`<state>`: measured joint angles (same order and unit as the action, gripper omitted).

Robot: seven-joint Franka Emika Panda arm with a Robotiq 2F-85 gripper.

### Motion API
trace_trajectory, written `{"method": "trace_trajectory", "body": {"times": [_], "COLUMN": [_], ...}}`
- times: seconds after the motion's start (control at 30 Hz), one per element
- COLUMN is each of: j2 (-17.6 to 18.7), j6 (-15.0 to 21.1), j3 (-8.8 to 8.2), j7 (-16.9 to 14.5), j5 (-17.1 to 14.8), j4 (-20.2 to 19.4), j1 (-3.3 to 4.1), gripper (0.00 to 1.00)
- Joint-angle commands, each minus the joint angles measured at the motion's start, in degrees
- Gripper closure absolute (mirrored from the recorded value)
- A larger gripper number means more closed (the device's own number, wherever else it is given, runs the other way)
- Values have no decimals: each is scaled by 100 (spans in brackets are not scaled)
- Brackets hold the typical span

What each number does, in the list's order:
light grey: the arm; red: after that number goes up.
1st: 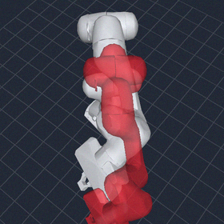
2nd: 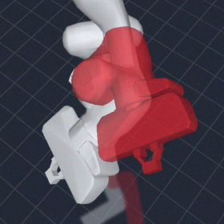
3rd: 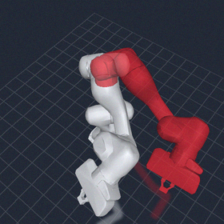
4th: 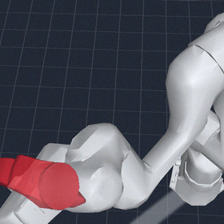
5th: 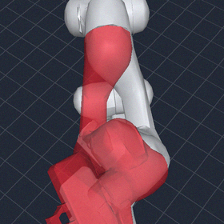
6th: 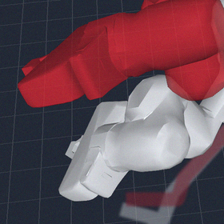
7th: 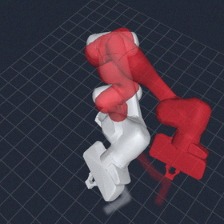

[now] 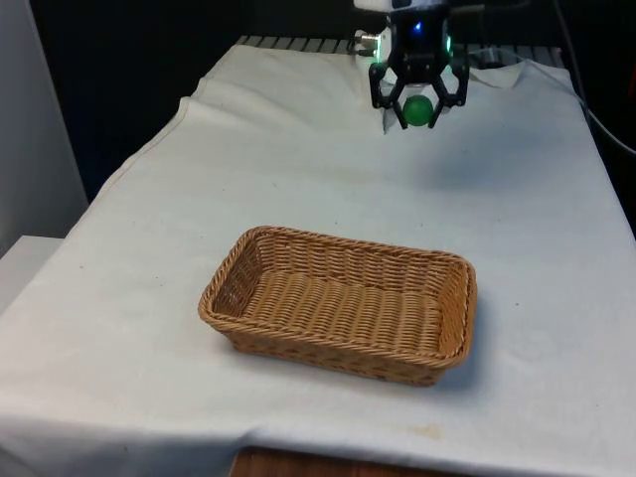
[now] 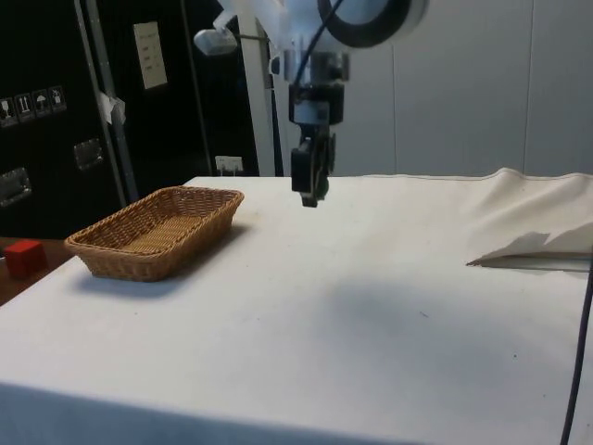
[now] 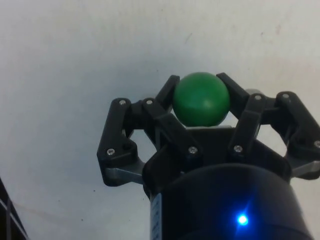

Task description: Pick up the ball and place it into the basket.

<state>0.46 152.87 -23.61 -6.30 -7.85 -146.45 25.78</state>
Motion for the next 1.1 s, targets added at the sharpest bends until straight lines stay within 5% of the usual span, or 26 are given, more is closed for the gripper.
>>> {"method": "trace_trajectory", "body": {"times": [0.0,0.67,1.07], "j2": [29,413,985], "j6": [-115,-699,-1106], "j3": [6,52,74], "j7": [74,-74,-309], "j5": [80,-6,-269], "j4": [103,1129,2034], "j1": [6,6,-23], "gripper": [100,100,100]}}
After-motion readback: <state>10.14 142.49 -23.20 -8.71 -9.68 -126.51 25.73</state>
